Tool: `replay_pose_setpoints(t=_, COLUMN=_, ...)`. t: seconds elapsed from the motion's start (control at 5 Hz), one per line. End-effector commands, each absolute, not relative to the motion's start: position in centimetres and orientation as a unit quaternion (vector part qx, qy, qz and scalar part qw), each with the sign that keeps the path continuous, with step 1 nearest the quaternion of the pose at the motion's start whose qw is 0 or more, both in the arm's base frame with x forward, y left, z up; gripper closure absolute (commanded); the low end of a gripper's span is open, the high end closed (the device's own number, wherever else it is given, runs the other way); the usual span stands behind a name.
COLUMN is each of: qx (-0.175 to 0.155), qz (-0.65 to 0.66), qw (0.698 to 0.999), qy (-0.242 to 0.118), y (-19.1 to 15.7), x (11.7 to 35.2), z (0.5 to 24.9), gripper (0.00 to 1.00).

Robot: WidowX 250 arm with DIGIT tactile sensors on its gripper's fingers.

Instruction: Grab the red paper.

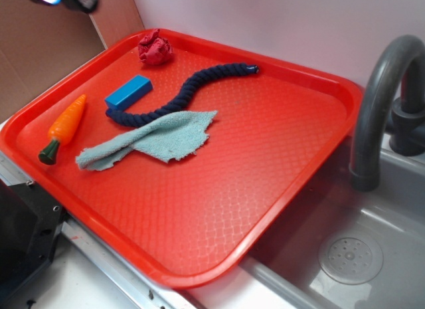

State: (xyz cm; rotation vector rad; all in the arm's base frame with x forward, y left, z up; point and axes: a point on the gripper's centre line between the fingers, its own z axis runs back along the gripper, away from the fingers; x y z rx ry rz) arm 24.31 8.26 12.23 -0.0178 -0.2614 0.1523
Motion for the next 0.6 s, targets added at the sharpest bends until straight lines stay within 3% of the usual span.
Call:
replay_pose_setpoints(t=0.0, qx=0.006, qz=0.088, qw=0.987, qy=-0.134, y=11.7, x=29.2, z=9.8, gripper=0.00)
replay_pose_setpoints(t=0.4, qx=-0.008, qz=0.044, qw=0.992, qy=-0.121, y=11.0, x=32.1, z=6.8, gripper=0.00)
